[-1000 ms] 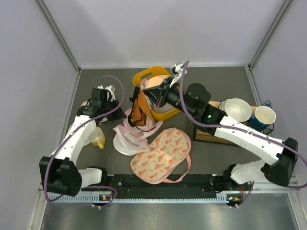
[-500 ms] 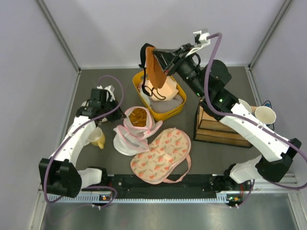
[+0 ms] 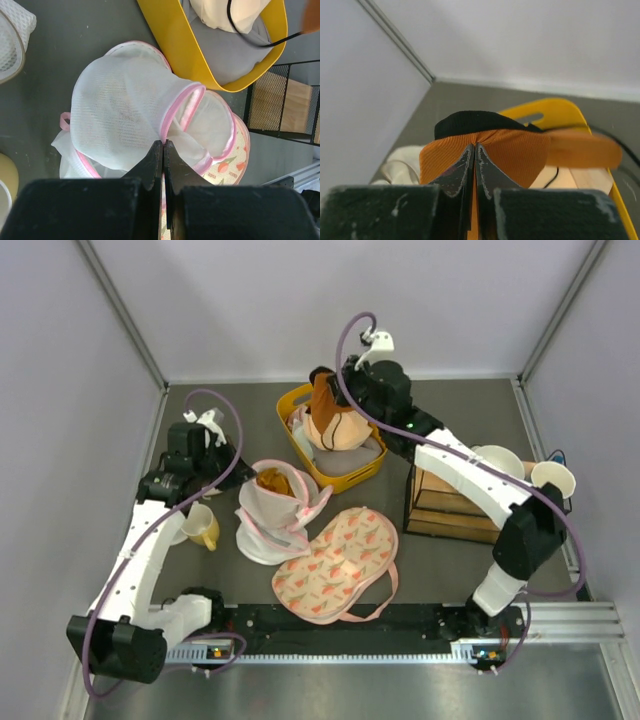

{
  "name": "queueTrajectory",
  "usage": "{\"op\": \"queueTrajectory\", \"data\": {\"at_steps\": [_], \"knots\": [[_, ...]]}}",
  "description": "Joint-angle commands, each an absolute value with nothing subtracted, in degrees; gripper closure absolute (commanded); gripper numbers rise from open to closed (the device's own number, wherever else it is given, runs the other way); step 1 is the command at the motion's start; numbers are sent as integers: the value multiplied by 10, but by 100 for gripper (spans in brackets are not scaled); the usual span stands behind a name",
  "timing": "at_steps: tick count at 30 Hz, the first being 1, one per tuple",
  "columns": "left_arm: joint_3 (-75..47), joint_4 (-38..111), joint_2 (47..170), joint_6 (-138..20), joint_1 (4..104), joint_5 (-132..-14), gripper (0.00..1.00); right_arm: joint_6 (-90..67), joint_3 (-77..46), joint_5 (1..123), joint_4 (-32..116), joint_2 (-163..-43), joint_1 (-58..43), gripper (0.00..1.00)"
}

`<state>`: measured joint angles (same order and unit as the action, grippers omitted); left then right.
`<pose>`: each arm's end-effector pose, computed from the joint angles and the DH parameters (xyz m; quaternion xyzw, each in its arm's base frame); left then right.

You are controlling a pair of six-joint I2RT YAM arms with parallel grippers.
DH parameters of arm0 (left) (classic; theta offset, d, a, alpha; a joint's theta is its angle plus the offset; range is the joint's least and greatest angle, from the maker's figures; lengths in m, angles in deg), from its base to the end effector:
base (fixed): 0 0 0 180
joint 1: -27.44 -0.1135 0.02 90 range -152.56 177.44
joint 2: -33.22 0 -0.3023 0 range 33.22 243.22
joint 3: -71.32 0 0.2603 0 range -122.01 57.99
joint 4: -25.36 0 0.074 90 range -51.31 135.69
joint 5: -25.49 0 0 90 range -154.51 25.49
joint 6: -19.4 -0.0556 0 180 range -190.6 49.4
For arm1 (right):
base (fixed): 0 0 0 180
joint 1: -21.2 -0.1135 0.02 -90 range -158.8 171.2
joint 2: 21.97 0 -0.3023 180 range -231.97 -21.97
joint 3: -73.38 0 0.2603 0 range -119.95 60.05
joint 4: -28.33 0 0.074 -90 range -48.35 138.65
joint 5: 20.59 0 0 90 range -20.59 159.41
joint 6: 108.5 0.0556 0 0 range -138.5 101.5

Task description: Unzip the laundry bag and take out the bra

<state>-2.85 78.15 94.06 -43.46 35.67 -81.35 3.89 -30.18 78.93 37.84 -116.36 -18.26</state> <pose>0.2196 -0.0480 0.3567 -0.0853 0.8927 -0.2544 0.3621 0.3370 0.2655 0.4556 -0.0470 0.7076 0.3106 0.6329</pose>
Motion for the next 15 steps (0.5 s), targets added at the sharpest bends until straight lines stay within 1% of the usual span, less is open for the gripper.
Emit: {"op": "queueTrajectory", "data": {"at_steps": [1, 5, 15], "knots": [[-48, 788, 930, -430, 350, -808, 100, 66, -266, 804, 372, -1184, -181, 100], [-41, 787, 930, -428, 350, -811, 100, 72, -251, 817, 378, -1243, -177, 100], [-24, 787, 918, -427, 349, -814, 100, 81, -280, 808, 416, -1357, -174, 100]]}}
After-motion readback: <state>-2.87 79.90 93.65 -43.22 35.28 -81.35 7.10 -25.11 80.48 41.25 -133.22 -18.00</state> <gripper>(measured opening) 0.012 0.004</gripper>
